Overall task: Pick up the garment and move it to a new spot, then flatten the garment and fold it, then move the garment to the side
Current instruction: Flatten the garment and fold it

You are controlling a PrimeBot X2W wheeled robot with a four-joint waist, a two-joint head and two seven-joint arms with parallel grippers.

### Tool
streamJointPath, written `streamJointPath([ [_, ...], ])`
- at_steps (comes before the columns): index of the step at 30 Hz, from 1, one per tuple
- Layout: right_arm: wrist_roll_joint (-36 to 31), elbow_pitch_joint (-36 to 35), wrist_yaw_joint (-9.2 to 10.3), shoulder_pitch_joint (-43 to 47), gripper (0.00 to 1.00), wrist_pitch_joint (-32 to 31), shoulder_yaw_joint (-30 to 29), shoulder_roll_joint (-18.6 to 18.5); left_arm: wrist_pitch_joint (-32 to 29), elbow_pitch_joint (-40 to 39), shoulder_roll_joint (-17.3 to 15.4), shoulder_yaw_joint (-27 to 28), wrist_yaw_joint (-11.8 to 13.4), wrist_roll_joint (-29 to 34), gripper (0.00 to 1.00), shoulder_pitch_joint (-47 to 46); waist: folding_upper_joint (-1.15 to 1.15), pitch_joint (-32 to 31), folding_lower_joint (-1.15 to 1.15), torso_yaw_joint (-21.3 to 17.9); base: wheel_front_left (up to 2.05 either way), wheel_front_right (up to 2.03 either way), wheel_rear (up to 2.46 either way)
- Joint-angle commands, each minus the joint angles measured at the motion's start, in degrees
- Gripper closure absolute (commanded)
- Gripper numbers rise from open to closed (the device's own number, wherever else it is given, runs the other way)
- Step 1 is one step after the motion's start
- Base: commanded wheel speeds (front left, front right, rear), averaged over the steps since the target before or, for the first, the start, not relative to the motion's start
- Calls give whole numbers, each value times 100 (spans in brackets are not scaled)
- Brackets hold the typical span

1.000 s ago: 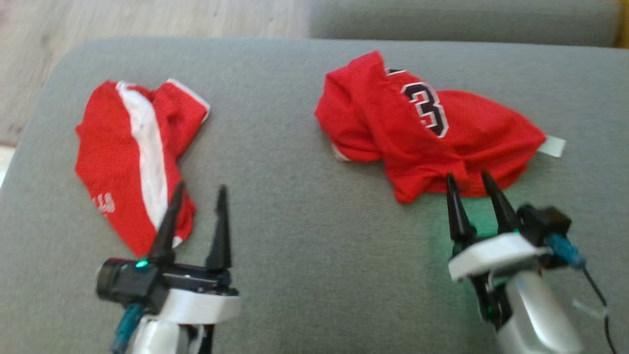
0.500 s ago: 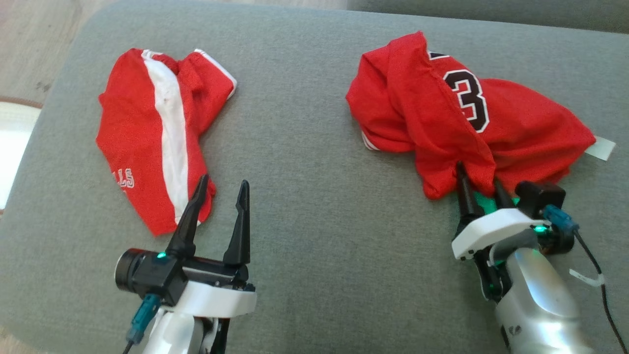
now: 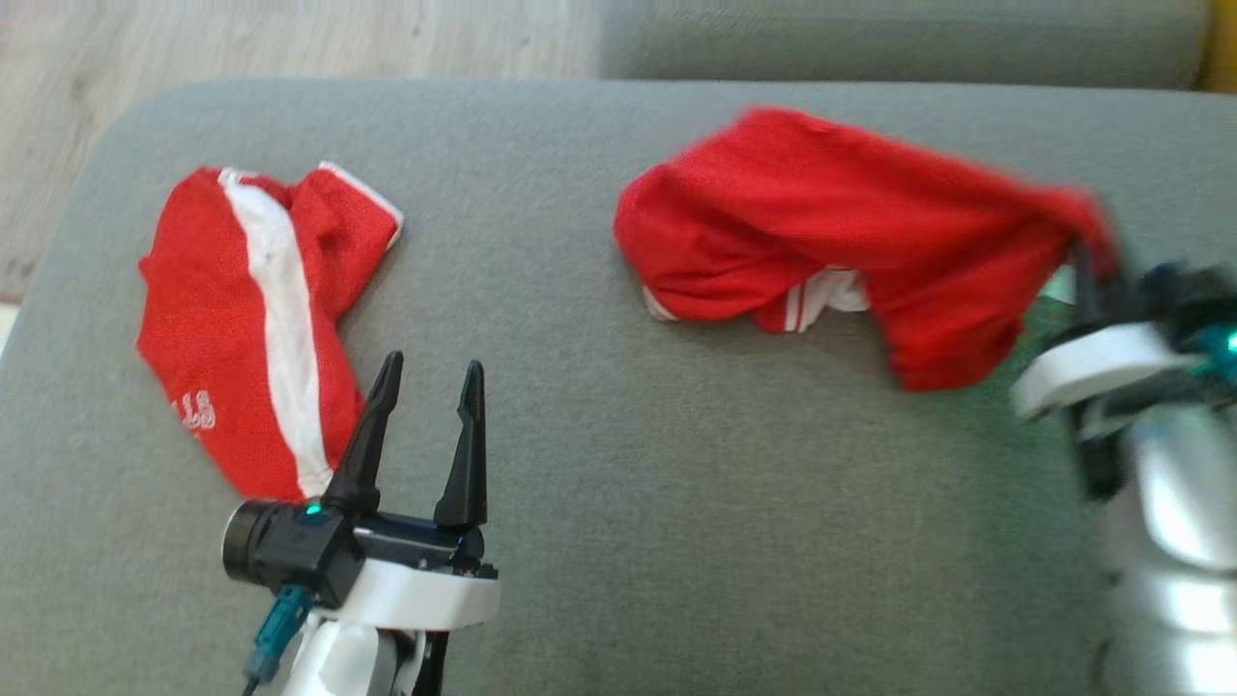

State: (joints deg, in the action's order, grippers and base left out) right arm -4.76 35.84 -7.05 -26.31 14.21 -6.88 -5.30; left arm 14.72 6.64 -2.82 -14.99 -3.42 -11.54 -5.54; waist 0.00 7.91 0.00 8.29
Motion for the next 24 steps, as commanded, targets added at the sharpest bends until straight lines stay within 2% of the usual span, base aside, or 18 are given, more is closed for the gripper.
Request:
streamJointPath([
  [1, -295, -400, -44, -309, 100, 74, -86, -191, 28, -215, -6, 194, 70, -27, 0, -63, 0, -177, 0, -152, 0, 0, 0],
  [5, -931, -1037, -44, -264, 100, -40, -388, -363, 28, -245, -6, 222, 107, -52, 0, 27, 0, -335, 0, -310, 0, 0, 0],
  [10, -1101, -1823, -44, 452, 100, -212, -397, -137, 28, -296, -6, 266, 156, -98, 0, 96, 0, -442, 0, -555, 0, 0, 0],
  [17, -901, -2599, -44, 2112, 100, -505, -350, 221, 28, -336, -6, 344, 172, -119, 0, 128, 0, -452, 0, -935, 0, 0, 0],
  [20, -587, -2606, -44, 2639, 100, -616, -336, 238, 28, -329, -6, 364, 176, -114, 0, 121, 0, -447, 0, -1058, 0, 0, 0],
  [24, -82, -2402, -44, 2899, 100, -699, -222, 240, 28, -316, -6, 387, 151, -101, 0, 96, 0, -415, 0, -1181, 0, 0, 0],
])
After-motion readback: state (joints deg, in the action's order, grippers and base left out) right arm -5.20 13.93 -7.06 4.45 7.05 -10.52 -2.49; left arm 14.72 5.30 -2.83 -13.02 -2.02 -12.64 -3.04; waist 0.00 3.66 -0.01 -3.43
